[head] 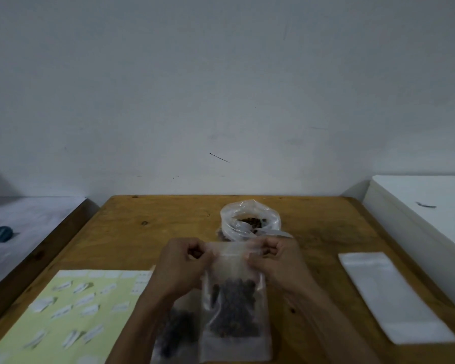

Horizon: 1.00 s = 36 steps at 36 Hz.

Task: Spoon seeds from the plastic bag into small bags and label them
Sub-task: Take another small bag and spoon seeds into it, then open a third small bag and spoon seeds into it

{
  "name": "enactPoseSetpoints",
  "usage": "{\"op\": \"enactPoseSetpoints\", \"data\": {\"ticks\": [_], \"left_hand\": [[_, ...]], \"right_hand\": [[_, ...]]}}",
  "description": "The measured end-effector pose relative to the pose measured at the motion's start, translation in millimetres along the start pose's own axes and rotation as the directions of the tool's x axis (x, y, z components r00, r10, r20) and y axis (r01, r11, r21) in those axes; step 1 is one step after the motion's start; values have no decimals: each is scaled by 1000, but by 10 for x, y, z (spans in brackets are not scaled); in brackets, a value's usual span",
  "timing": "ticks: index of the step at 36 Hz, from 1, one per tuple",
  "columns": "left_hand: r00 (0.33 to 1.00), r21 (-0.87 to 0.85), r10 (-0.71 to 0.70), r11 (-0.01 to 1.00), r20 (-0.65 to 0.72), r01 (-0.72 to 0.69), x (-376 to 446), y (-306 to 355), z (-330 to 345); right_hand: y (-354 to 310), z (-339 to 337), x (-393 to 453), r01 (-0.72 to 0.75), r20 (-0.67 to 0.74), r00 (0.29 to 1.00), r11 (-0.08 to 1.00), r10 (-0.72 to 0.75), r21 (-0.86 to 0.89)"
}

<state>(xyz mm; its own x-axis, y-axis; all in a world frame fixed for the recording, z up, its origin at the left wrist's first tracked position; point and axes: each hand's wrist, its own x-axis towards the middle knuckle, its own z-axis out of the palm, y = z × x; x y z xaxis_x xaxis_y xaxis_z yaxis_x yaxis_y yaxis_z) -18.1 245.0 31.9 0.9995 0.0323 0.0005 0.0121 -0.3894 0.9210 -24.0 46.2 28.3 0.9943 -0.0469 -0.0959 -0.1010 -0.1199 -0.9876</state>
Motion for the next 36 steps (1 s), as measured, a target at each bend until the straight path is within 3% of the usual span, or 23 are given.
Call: {"op": "enactPoseSetpoints", "data": {"ticks": [3,5,8,12,16,23,29,36], "left_hand": [[997,357,59,933,-51,-37,45,-171,69],[997,508,43,862,-67,-3,36,-210,107],[996,576,13,817,-86,39,38,-215,139],[996,637,39,770,-75,17,51,-243,174],[989,638,115,769,-95,-28,50,-200,198],[960,506,255,847,-112,-166,82,103,365],[934,395,352,852,56,-345,121,520,913],[916,342,212,880,339,-331,139,738,1967]], "right_hand": [[133,101,0,-7,-27,1000,983,2,-182],[215,165,17,17,-60,997,946,-38,-323],[335,225,65,73,-83,987,851,-135,-520],[349,257,39,122,-67,975,763,-212,-635],[298,243,-6,160,-84,952,712,-294,-684],[84,-108,-21,137,-181,935,783,-304,-607],[50,-864,3,39,-337,897,812,-285,-583],[360,-1787,-103,-290,-517,848,716,-115,-635]]}}
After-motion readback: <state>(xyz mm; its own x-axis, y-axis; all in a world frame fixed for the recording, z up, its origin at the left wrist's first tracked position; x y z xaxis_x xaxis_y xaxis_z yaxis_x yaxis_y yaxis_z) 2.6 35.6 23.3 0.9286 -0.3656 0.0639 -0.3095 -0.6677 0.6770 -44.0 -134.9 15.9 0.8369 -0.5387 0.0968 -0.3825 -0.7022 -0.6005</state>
